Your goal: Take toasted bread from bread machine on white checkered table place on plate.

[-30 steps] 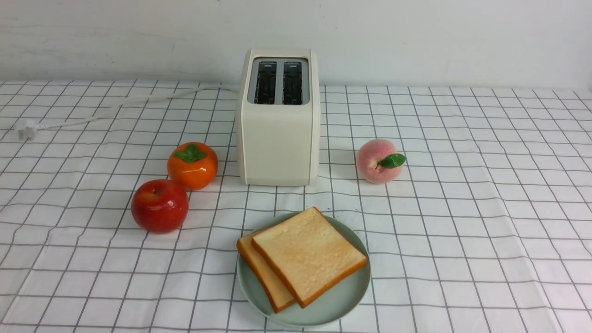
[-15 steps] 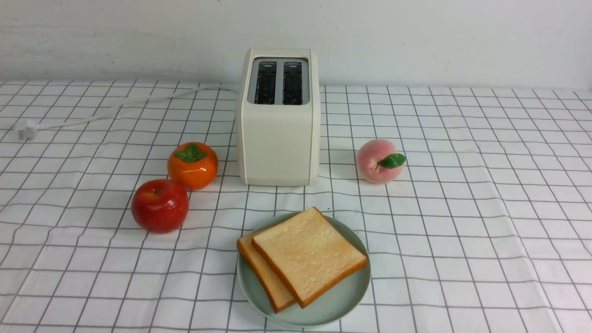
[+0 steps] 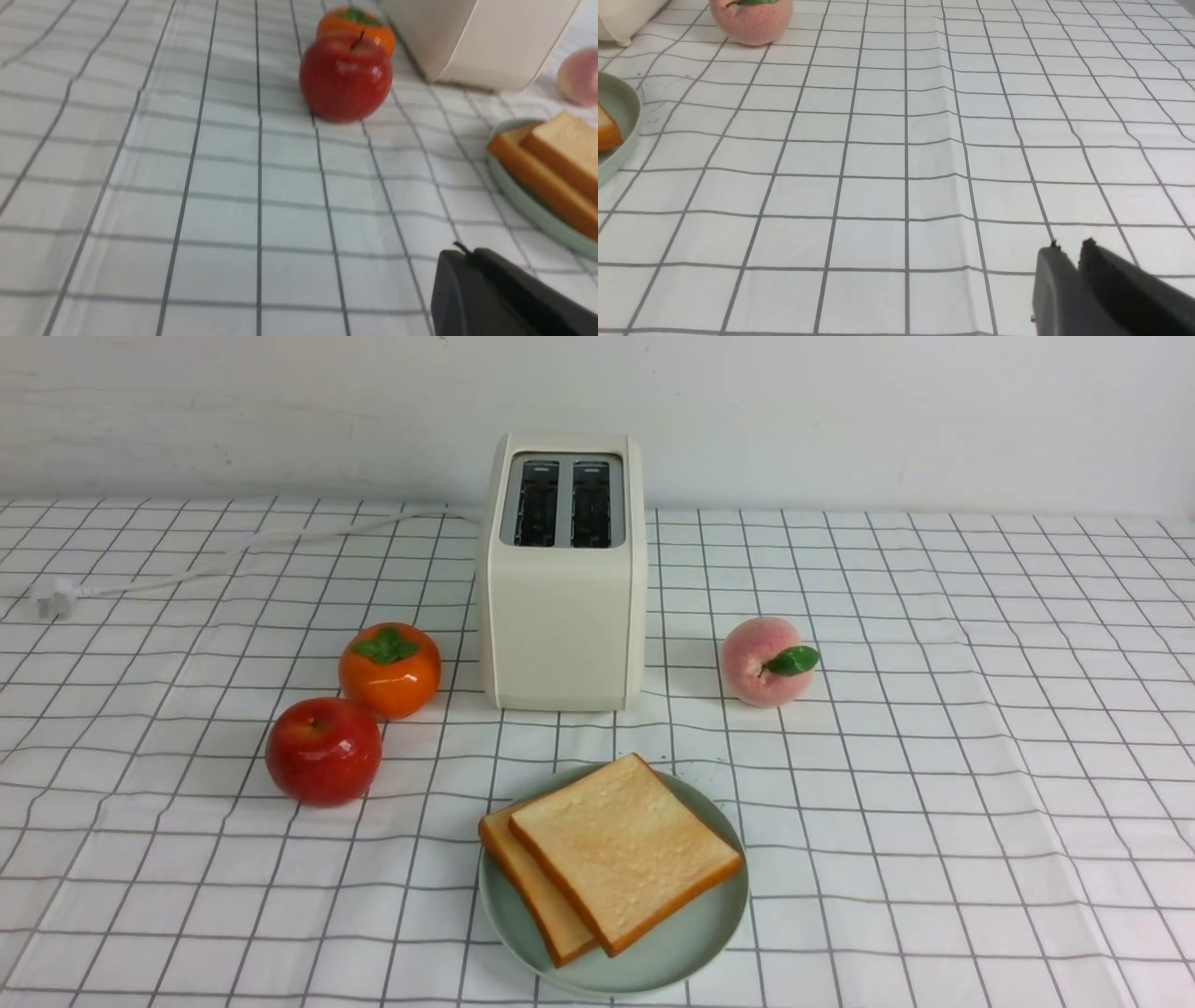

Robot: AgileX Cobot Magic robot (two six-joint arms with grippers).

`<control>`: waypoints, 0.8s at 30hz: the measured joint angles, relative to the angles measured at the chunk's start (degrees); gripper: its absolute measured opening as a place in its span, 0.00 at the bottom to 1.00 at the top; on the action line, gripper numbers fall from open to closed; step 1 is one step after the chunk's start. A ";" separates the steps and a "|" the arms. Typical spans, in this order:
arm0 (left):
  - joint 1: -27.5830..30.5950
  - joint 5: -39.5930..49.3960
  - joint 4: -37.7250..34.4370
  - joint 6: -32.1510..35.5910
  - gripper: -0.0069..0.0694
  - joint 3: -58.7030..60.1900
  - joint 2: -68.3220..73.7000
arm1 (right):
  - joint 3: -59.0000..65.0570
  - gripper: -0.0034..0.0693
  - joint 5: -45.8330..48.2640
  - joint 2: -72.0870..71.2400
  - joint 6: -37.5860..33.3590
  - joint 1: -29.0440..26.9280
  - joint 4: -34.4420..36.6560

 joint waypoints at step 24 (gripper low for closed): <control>0.11 1.53 -0.20 -0.27 0.07 0.12 0.00 | 0.00 0.20 0.00 0.00 0.00 0.00 0.00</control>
